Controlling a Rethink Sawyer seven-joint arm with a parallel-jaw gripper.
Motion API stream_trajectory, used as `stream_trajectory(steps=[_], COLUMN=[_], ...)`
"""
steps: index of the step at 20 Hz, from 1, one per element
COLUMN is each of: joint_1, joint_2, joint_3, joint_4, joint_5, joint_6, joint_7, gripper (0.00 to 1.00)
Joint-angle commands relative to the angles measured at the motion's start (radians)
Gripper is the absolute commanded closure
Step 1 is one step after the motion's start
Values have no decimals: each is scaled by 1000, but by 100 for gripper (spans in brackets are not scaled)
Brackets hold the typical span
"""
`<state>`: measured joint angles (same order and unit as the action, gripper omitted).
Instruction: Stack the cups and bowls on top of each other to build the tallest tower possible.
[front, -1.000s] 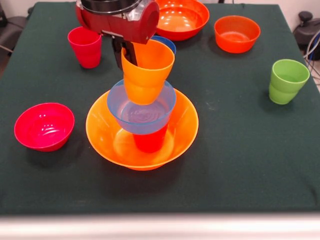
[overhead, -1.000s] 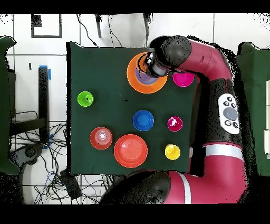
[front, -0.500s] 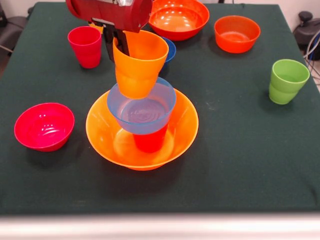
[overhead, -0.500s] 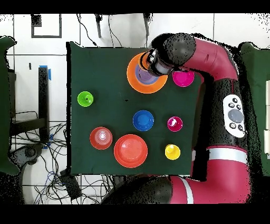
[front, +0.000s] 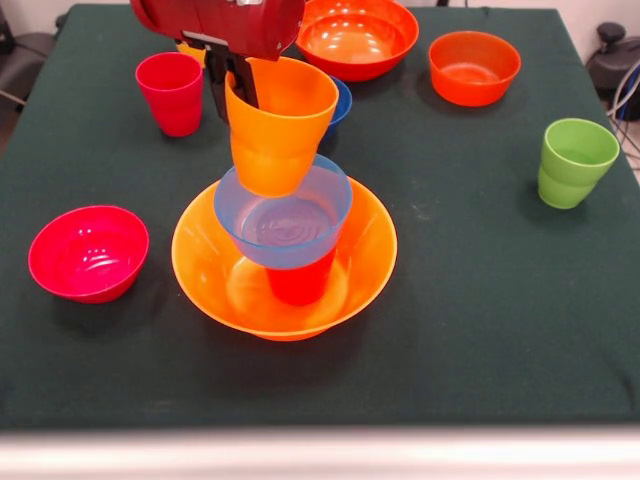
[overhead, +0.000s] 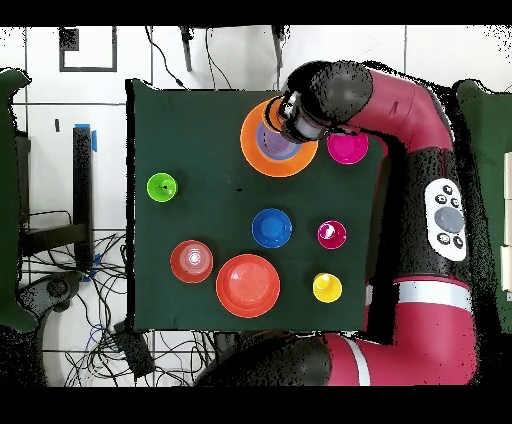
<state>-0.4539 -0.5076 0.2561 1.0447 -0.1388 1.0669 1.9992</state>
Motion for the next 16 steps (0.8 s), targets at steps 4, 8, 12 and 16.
stream_trajectory(steps=[4, 8, 12, 16], joint_1=[-19, -25, -31, -29], joint_2=[7, 4, 9, 14], joint_3=[83, 88, 91, 90], joint_4=[75, 90, 99, 89], joint_5=[-72, -73, -77, -87], joint_6=[23, 10, -1, -3], joint_7=[-277, -281, -284, -283], gripper=[100, 100, 100, 100])
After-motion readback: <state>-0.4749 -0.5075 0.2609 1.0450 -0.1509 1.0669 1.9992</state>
